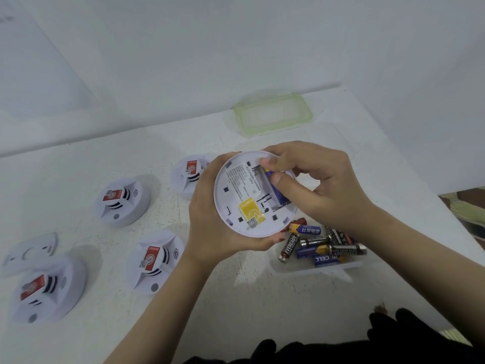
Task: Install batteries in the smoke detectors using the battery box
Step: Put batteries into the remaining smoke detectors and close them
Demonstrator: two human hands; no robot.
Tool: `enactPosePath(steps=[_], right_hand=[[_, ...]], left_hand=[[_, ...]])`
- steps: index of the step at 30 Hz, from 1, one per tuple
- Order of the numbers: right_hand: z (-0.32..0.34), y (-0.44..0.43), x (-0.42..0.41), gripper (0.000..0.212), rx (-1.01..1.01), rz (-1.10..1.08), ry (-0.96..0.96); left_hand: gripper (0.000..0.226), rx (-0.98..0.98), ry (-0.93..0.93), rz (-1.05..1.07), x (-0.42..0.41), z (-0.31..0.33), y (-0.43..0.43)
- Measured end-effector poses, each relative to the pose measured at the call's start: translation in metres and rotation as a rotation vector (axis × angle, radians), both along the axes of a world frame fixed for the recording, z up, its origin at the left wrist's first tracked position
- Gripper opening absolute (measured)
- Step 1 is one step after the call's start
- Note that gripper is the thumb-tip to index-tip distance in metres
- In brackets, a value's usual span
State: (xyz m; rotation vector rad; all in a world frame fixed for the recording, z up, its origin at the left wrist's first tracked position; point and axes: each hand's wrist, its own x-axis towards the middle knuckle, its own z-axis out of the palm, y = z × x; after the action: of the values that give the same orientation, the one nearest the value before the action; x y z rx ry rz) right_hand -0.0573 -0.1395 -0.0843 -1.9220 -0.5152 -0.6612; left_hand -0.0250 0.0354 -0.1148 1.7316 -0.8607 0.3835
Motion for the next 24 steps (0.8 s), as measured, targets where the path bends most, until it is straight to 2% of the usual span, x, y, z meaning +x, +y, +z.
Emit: enactPosePath(steps=[5, 8, 11, 14, 17, 24], right_hand=[[0.003, 0.002, 0.000, 0.018, 0.060, 0.007, 0.060], [0.006, 0.004, 0.000, 0.018, 0.168, 0.041, 0.170], [0.010, 0.002, 0.002, 0.017, 0.192, 0.084, 0.274], [0.014, 0.002, 0.002, 0.021, 0.202, 0.130, 0.344], [0.020, 0.004, 0.000, 0.021, 0.319, 0.177, 0.406], [0.027, 0.003, -0.002, 0.011, 0.446, 0.095, 0.522]], left_hand=[[0.076, -0.034, -0.001, -0.029, 0.001, 0.006, -0.004], [0.074, -0.062, -0.026, -0.034, 0.002, 0.008, -0.007], [0.075, -0.049, -0.069, -0.032, 0.006, 0.004, -0.006], [0.080, -0.065, -0.015, 0.000, 0.011, 0.001, -0.002], [0.079, -0.040, -0.030, -0.006, 0.013, 0.002, 0.001], [0.084, -0.013, 0.003, -0.054, 0.017, -0.004, 0.004]])
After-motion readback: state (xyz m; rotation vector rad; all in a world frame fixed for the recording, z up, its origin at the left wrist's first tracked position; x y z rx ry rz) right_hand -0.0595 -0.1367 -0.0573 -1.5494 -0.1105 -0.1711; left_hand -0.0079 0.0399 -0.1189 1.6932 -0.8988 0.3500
